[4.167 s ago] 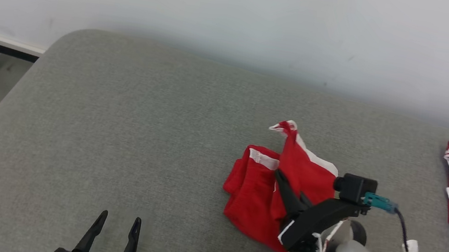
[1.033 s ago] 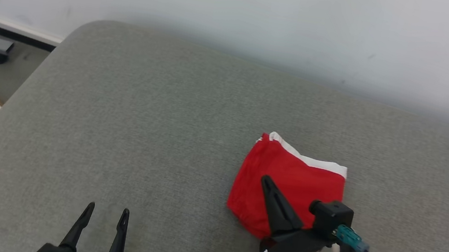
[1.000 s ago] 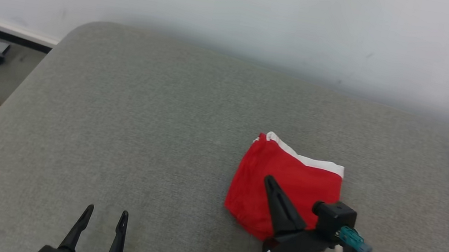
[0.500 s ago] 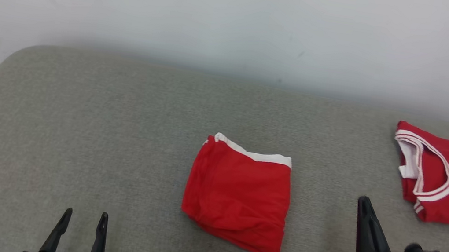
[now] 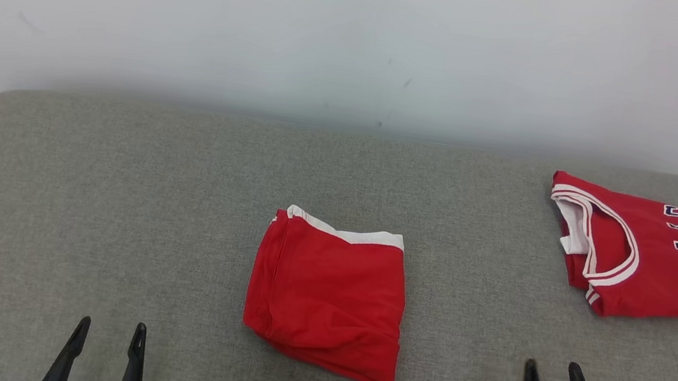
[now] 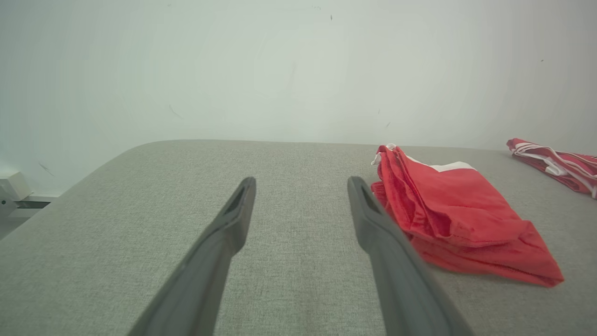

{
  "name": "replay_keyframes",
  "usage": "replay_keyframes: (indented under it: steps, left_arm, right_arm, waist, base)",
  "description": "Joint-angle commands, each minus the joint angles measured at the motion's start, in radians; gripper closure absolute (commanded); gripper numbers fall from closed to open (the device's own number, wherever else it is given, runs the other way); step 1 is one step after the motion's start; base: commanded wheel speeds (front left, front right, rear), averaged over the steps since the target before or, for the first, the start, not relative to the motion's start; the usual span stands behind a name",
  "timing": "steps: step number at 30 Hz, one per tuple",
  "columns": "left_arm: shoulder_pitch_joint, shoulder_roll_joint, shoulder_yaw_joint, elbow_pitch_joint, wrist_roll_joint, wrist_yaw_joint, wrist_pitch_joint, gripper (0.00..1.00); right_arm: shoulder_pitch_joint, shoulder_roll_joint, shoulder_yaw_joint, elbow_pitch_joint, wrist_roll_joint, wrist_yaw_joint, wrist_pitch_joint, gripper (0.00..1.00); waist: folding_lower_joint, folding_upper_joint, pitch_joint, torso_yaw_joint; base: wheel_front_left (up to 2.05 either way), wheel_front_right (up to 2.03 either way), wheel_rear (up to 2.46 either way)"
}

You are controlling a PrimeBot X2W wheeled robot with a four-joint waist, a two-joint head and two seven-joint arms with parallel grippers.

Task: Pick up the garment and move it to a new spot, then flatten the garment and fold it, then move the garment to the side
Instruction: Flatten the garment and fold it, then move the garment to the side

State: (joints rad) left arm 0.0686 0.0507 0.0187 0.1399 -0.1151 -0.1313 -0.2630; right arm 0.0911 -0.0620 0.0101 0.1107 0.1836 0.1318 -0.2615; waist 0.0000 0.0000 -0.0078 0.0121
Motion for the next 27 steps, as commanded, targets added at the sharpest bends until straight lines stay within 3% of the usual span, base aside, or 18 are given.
replay_keyframes:
  steps: [1, 16, 27]
  left_arm:
    - [0.015, -0.001, 0.006, -0.006, 0.006, 0.002, -0.003, 0.00]
    - [0.039, -0.001, -0.043, -0.025, 0.056, 0.002, -0.003, 0.00]
    - [0.035, -0.001, -0.023, -0.029, 0.048, 0.002, -0.003, 0.00]
  right_arm:
    - [0.012, 0.005, 0.005, -0.005, -0.011, -0.002, -0.004, 0.00]
    - [0.010, 0.012, -0.019, 0.028, -0.010, -0.002, -0.004, 0.00]
    - [0.013, 0.012, -0.023, 0.037, -0.018, -0.002, -0.004, 0.00]
  waist:
    - [0.0000, 0.0000, 0.001, 0.000]
    - [0.0000, 0.0000, 0.003, 0.010]
    - [0.0000, 0.0000, 0.005, 0.012]
  base:
    - [0.00, 0.00, 0.00]
    - [0.00, 0.00, 0.00]
    - [0.00, 0.00, 0.00]
